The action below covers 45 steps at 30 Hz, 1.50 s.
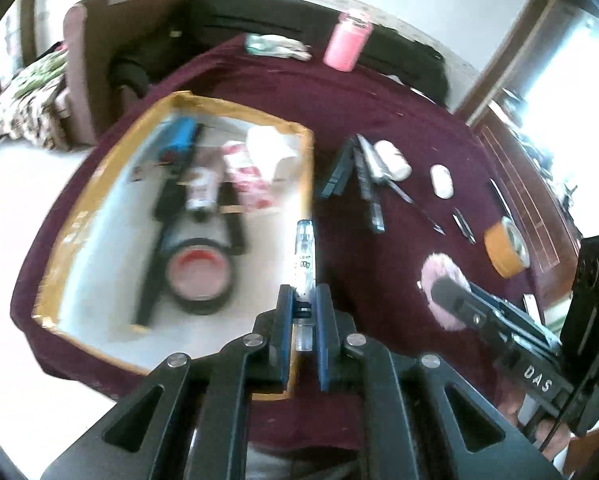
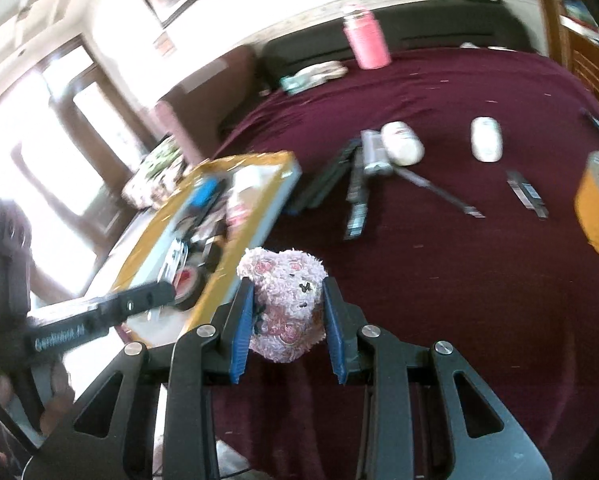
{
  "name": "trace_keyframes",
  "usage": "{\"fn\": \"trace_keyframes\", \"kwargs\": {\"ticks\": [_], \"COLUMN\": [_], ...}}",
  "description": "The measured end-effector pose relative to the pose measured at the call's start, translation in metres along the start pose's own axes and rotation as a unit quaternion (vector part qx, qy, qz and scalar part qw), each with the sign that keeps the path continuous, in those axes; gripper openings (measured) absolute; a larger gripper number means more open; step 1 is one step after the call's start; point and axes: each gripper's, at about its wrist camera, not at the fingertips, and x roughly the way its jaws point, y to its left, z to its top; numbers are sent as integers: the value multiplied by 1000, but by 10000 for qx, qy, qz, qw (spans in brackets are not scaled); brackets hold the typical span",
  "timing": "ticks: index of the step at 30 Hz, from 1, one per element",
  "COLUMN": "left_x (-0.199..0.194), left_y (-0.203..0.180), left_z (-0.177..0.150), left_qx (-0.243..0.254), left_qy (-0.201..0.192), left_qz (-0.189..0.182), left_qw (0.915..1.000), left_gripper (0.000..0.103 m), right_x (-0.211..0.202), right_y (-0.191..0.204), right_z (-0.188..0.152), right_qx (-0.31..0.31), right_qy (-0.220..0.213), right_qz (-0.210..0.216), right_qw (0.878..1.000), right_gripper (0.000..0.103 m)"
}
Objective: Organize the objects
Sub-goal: 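Carry the pom and pen over the white tray, then release pom into tray with right tool while left tool releases pen there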
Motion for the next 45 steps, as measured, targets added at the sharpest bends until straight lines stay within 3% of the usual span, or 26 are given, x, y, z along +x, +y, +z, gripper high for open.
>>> {"fn": "trace_keyframes", "kwargs": {"ticks": [10, 25, 35, 40, 43, 45], "left_x": [0, 26, 44, 50, 44, 42], "left_y": [56, 87, 99, 102, 97, 93], "left_z": [7, 20, 26, 22, 20, 19], "left_qx": [-322, -300, -299, -299, -257, -236], "left_qy": [-246, -13, 258, 336, 168, 164], "left_qz": [660, 871, 1077, 1201, 1208, 1262], "left_qw": [9970, 9957, 9934, 9917, 9922, 9916], "left_gripper": [8, 8, 8, 8, 13, 24], "right_x": [44, 106, 129, 139, 137, 132], "right_y": [49, 76, 94, 96, 92, 89], "right_z": [9, 22, 27, 22, 21, 20], "right_qx": [-441, -603, -833, -890, -786, -738], "right_qy": [383, 872, 919, 995, 1015, 1002], "right_qz": [346, 342, 141, 53, 130, 243], "right_qw": [9977, 9938, 9922, 9910, 9916, 9919], "right_gripper": [30, 30, 31, 37, 39, 40]}}
